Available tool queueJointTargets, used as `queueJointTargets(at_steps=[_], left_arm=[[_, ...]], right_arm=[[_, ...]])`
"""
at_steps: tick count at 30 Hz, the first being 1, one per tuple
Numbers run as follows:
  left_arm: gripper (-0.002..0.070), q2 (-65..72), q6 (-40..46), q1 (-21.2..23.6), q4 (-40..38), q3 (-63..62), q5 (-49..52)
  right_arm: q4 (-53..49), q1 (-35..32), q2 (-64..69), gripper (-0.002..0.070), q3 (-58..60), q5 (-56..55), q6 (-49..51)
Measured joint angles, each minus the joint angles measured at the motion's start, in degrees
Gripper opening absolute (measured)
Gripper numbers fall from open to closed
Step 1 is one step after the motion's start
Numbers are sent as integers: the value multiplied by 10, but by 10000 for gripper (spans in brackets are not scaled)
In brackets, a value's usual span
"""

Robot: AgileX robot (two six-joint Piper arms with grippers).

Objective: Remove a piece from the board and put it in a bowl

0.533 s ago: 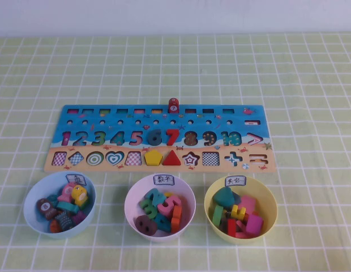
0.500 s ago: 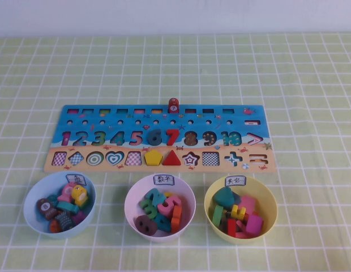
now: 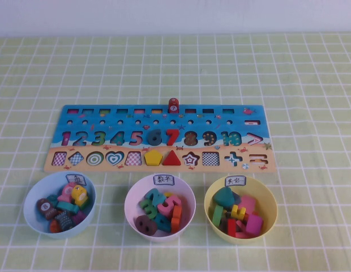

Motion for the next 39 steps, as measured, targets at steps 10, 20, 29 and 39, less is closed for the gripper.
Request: queueJointTargets(at_steps=[10,20,29,39], left_arm=[[-5,0,0,0,0,0,0],[-5,0,0,0,0,0,0],[-5,0,0,0,0,0,0],[-5,0,0,0,0,0,0]], right_arm=[[97,0,0,-17,0,-22,1],[56,0,0,-17,0,12,-76],[-128,0,82,-17,-121,121,-89],[-379,0,355,-17,-367,372,-135]])
